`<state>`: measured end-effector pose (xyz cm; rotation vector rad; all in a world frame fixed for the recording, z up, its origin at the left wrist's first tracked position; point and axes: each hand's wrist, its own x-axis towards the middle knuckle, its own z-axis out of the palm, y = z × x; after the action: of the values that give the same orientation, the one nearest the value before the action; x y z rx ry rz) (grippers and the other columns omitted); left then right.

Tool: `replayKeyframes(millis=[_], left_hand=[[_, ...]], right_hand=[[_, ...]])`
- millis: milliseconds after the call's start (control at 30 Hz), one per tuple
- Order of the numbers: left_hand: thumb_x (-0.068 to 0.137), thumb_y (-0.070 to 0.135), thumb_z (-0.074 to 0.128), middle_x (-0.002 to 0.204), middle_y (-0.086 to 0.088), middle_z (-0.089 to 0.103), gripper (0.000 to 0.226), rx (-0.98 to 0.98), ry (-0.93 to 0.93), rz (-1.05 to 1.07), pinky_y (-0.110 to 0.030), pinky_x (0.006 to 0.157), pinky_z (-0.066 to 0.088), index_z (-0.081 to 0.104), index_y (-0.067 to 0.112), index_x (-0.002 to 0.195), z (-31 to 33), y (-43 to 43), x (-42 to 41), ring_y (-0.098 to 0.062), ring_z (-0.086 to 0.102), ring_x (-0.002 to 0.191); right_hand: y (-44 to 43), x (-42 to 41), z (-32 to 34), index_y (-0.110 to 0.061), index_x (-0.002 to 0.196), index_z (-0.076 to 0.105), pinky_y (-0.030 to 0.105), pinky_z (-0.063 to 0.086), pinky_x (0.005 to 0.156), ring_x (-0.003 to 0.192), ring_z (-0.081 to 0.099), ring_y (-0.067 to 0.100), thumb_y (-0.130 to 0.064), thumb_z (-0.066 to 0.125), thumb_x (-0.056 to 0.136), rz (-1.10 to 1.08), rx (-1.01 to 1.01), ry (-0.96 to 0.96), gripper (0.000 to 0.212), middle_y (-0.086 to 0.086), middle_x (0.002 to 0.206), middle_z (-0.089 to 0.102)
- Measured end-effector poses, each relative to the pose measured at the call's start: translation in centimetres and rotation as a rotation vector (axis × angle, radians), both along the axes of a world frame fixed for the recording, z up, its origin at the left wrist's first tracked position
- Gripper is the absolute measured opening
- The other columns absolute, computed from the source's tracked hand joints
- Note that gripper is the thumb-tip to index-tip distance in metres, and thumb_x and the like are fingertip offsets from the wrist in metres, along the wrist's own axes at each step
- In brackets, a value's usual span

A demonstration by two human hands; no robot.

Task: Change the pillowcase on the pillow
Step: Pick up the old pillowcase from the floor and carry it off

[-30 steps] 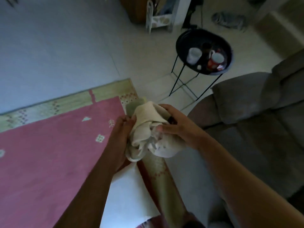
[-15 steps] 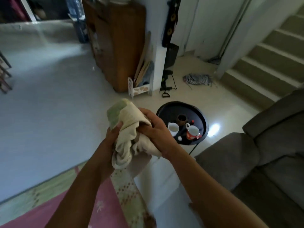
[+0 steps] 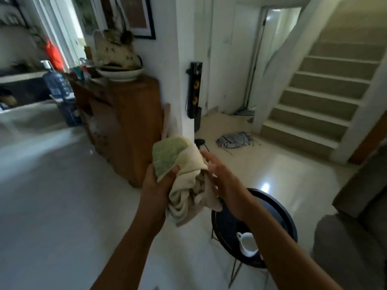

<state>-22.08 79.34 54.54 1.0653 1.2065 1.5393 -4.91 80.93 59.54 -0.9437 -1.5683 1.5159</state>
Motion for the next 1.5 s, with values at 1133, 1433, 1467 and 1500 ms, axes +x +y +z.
replayKeyframes(millis=[1133, 1433, 1467, 1500], left_hand=[[0.081, 0.004, 0.076, 0.125, 0.006, 0.063, 0.05, 0.064, 0.563, -0.685, -0.017, 0.093, 0.05, 0.066, 0.038, 0.116, -4.3, 86.3, 15.2, -0.013, 0.06, 0.116], [0.092, 0.0, 0.063, 0.121, 0.008, 0.064, 0.035, -0.028, 0.148, -0.65, -0.042, 0.091, 0.059, 0.07, 0.028, 0.112, -6.6, 105.5, 27.4, -0.016, 0.063, 0.114], [0.092, -0.001, 0.063, 0.122, 0.005, 0.064, 0.035, -0.034, 0.094, -0.63, -0.044, 0.091, 0.059, 0.07, 0.027, 0.112, -6.9, 107.6, 28.9, -0.018, 0.063, 0.114], [0.092, -0.002, 0.063, 0.123, 0.004, 0.065, 0.035, -0.037, 0.051, -0.612, -0.046, 0.091, 0.059, 0.069, 0.026, 0.113, -7.2, 109.7, 30.4, -0.02, 0.064, 0.115]], right_hand=[[73.6, 12.0, -11.7, -0.031, 0.11, 0.07, 0.051, 0.059, 0.086, 0.103, 0.068, 0.027, -0.003, 0.065, 0.092, -0.931, 0.065, 0.127, 0.034, 0.001, 0.109, 0.071], [92.6, 21.3, -11.7, -0.05, 0.132, 0.05, 0.039, 0.06, 0.073, 0.104, 0.068, 0.018, -0.04, 0.062, 0.093, -1.008, -0.109, 0.236, 0.041, -0.004, 0.123, 0.064], [94.9, 22.6, -11.8, -0.054, 0.131, 0.046, 0.037, 0.058, 0.073, 0.106, 0.066, 0.017, -0.045, 0.061, 0.092, -1.011, -0.154, 0.239, 0.043, -0.006, 0.125, 0.062], [97.5, 23.9, -11.8, -0.056, 0.13, 0.044, 0.039, 0.058, 0.074, 0.108, 0.065, 0.018, -0.048, 0.061, 0.092, -1.007, -0.188, 0.259, 0.043, -0.007, 0.126, 0.06]])
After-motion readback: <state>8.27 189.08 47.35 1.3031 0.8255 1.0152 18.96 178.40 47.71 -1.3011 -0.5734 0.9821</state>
